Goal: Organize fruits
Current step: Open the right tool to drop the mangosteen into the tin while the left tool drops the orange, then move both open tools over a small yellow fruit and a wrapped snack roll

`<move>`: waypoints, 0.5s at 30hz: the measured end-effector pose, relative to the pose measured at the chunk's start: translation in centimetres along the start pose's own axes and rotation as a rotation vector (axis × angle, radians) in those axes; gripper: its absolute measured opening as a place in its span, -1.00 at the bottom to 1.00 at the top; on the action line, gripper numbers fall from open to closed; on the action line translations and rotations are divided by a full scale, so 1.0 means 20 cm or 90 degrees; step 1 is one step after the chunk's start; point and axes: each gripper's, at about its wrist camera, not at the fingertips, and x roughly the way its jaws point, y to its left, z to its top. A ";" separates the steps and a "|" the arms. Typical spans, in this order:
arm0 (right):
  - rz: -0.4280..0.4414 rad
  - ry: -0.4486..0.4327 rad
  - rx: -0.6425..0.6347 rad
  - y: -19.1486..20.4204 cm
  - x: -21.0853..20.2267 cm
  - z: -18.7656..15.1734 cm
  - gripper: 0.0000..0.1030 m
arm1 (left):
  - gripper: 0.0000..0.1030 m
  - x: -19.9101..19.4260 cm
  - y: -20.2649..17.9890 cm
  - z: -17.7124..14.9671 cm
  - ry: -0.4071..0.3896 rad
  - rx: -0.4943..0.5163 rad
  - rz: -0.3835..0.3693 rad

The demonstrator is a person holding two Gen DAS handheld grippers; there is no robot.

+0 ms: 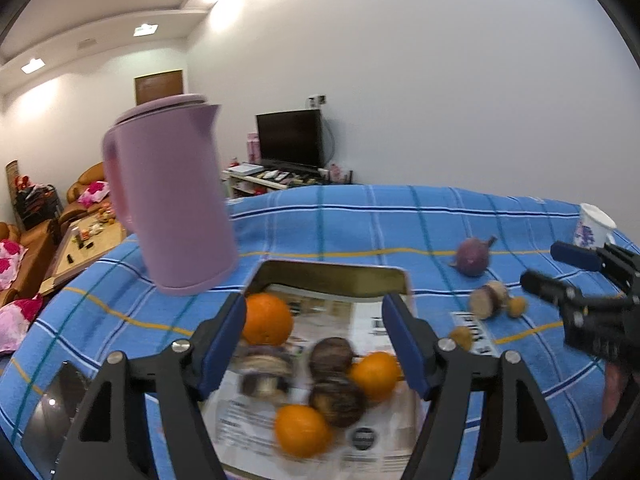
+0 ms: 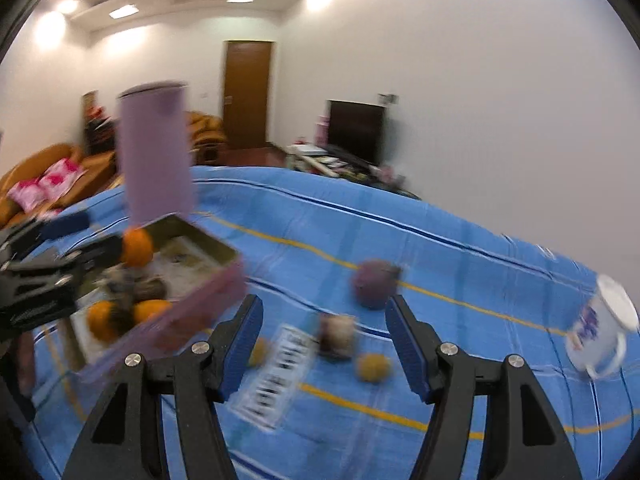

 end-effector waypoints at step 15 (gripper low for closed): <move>-0.017 0.102 0.078 -0.26 0.19 -0.12 0.17 | 0.41 0.05 -0.44 -0.04 0.028 0.082 -0.072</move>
